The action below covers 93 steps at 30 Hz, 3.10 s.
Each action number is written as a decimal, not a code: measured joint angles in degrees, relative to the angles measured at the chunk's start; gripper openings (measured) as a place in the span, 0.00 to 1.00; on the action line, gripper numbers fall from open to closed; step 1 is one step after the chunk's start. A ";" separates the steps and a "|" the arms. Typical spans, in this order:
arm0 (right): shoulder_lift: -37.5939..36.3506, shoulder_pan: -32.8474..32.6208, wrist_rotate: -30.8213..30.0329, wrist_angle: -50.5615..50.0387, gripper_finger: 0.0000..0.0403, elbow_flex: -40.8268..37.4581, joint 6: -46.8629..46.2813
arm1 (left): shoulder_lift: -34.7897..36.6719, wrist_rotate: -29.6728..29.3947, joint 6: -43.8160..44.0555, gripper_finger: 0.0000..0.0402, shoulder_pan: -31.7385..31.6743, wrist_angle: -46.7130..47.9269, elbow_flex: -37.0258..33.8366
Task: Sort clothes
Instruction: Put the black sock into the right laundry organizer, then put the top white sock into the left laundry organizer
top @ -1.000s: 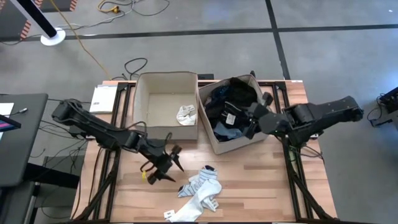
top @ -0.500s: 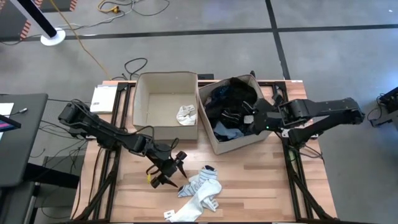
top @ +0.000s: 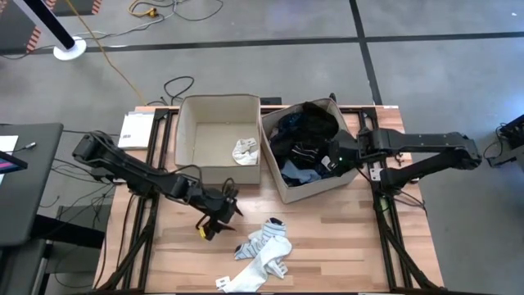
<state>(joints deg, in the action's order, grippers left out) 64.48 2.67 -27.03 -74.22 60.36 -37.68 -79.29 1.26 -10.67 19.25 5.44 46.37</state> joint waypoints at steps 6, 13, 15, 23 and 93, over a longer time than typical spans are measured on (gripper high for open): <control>-0.38 0.51 2.00 -0.41 0.23 0.06 0.78 | 5.17 -4.52 2.15 0.61 0.00 9.49 -0.02; -3.41 -1.24 1.02 -0.44 0.40 5.48 1.49 | 10.78 -6.66 4.88 0.61 0.00 18.36 -0.02; -4.38 -1.85 0.20 -0.67 0.43 7.81 0.81 | 12.02 -6.88 5.57 0.61 0.00 20.03 -0.02; -6.94 -7.94 1.02 7.48 0.51 12.55 4.61 | 15.16 -5.72 5.98 0.61 0.74 23.16 -0.02; 30.37 -39.11 -3.72 57.11 0.00 12.54 33.37 | 9.60 4.65 3.04 0.61 1.38 -10.70 0.00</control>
<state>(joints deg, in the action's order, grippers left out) 94.84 -36.45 -30.75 -17.11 72.90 -4.31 -69.69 5.91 -7.63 20.62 -5.26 46.37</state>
